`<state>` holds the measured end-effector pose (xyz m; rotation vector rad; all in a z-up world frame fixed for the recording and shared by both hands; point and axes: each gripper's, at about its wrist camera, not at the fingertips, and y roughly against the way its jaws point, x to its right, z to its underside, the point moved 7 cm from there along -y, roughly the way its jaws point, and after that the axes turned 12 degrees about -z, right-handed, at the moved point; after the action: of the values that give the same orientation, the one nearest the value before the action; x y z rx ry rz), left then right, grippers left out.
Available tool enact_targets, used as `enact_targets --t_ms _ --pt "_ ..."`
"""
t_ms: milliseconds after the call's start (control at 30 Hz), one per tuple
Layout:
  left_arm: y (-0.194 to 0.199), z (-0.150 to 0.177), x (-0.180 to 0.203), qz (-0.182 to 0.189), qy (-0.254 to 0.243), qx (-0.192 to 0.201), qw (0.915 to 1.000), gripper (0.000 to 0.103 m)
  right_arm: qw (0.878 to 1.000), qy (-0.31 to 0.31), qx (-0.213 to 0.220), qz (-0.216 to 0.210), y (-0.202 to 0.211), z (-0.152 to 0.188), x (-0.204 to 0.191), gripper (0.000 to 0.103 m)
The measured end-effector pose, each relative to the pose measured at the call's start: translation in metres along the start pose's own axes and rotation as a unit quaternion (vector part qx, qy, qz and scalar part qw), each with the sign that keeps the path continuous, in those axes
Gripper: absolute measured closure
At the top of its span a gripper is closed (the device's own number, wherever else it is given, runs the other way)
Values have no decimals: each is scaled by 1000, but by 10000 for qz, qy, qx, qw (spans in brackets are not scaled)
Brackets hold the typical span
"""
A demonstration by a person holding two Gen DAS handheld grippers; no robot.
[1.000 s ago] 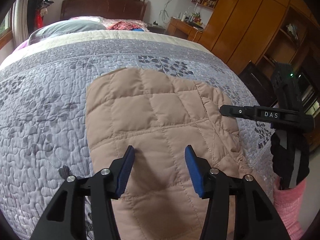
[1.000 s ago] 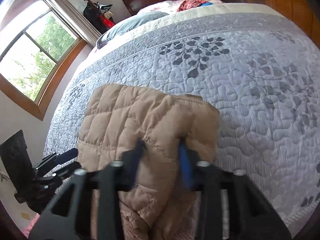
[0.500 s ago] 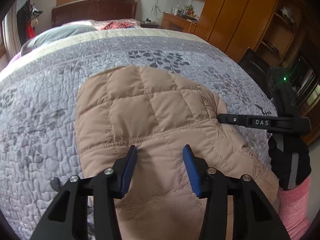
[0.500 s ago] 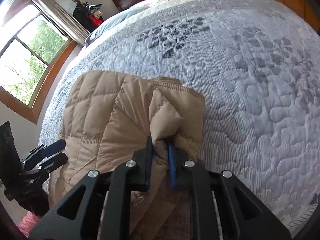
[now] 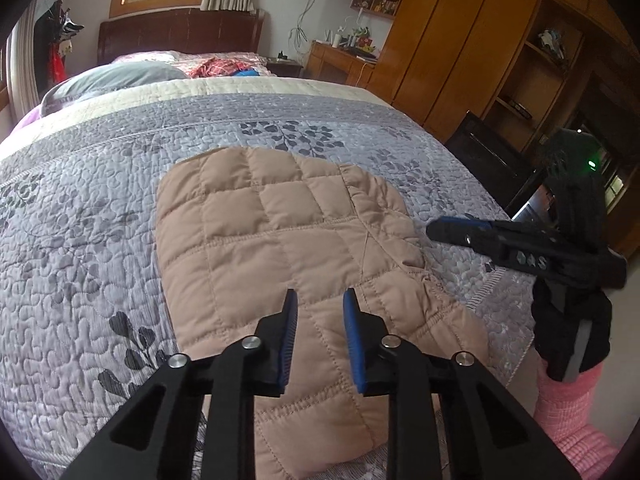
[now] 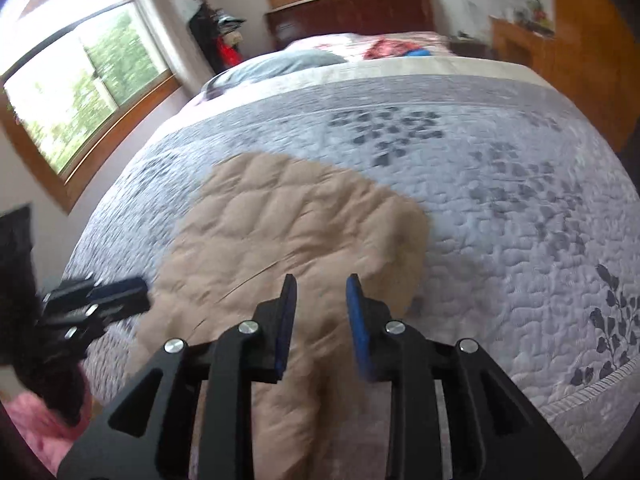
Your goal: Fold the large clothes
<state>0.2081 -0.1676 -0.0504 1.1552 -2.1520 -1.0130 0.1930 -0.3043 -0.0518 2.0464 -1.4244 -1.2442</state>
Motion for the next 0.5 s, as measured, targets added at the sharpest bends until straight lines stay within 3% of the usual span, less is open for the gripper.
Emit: enact_targets --t_ms 167,300,500 --pt "-14 9 -15 -280 74 -109 9995 80 9992 252 -292 -74 -7 22 -24 77" --pt "-32 20 -20 -292 67 -349 9989 83 9987 169 -485 -51 -21 37 -19 78" --pt "-43 29 -24 -279 -55 -400 9988 83 9977 -104 -646 -198 -43 53 -5 79"
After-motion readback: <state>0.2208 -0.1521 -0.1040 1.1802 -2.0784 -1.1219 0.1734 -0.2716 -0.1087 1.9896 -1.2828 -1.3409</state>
